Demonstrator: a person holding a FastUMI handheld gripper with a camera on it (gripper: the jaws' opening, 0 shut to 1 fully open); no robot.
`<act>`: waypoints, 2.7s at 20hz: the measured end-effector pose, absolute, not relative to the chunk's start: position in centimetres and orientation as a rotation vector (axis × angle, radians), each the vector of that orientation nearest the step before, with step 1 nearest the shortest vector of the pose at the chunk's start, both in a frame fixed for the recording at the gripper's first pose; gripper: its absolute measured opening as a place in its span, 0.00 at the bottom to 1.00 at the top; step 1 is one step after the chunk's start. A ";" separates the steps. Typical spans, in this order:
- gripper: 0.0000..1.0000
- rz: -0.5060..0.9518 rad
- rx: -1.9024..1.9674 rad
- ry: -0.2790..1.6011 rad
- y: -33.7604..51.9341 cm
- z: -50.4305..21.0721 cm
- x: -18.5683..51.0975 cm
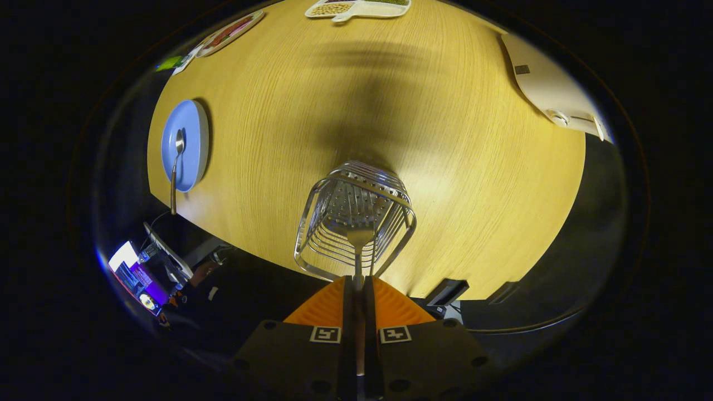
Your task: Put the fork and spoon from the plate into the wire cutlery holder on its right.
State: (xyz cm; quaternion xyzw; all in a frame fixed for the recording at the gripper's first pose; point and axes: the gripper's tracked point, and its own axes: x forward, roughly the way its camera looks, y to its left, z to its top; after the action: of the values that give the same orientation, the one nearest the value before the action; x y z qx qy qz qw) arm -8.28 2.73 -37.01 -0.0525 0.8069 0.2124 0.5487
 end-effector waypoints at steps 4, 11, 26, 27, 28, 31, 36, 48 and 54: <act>0.14 0.515 -0.122 1.885 2.8 -37.3 -7.9; 0.20 0.523 -0.010 1.644 4.2 -34.9 -5.6; 0.77 0.786 0.358 1.251 25.5 -24.4 -7.8; 0.77 0.802 0.360 1.263 27.4 -24.6 -8.4; 0.77 0.814 0.365 1.278 29.4 -25.1 -9.0; 0.77 0.830 0.360 1.338 34.4 -27.3 -10.6; 0.77 0.776 0.309 1.419 39.6 -31.9 -11.6; 0.53 0.632 0.233 1.518 43.7 -39.2 -12.0; 0.13 0.618 0.253 1.529 43.3 -39.5 -12.1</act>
State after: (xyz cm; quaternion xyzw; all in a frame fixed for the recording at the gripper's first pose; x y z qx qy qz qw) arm -12.13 43.34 -39.53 0.1122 0.6787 0.2746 0.6719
